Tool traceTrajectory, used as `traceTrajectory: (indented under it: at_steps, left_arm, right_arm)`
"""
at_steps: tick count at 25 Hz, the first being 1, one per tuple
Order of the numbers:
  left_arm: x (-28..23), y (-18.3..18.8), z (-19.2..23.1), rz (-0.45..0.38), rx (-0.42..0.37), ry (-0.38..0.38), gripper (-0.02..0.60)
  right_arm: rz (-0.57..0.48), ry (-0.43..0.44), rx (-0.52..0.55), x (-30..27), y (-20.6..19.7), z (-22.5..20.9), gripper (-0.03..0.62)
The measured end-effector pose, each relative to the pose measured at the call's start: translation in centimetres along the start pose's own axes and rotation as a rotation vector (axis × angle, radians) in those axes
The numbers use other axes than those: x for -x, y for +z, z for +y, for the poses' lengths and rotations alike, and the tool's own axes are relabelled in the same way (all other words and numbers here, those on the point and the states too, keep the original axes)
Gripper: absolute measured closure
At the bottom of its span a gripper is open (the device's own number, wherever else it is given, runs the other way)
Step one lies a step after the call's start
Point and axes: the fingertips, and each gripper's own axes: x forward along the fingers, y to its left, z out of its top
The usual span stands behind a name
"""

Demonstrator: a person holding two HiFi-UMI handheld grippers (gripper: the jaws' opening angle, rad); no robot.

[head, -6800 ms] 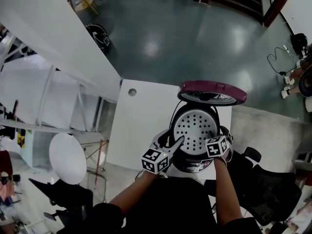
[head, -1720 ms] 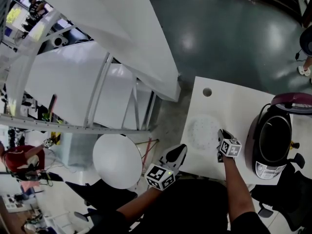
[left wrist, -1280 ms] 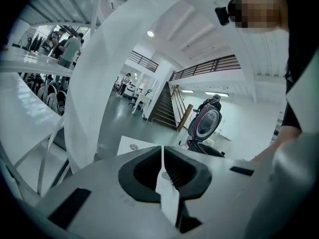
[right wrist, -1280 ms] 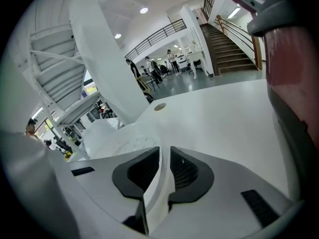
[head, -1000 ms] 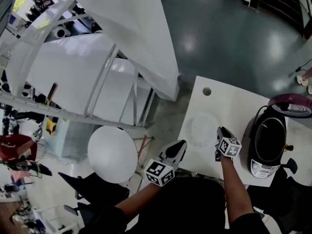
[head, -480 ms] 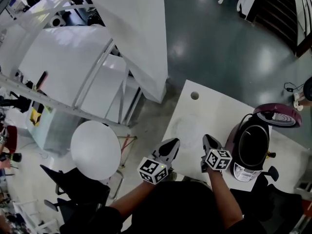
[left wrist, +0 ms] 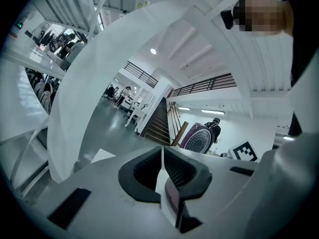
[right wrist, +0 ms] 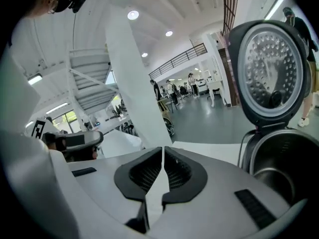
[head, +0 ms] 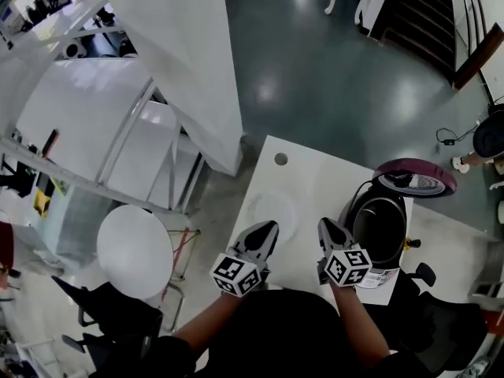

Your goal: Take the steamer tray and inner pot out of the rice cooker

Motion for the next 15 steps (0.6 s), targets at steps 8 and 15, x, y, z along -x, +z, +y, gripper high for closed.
traceTrajectory:
  at_steps: [8,15]
  left_arm:
    - [-7.3,-2.4,-10.0,0.07,-0.09,-0.175,0.566]
    - [-12.3,-6.2,-17.1,0.145,-0.107,-0.241,0.566]
  right_arm:
    - [-0.125,-0.12,-0.055,8.3,3.0,-8.0,0.582]
    - [-0.145,-0.254,-0.102,15.7,2.0,-16.8,0.582]
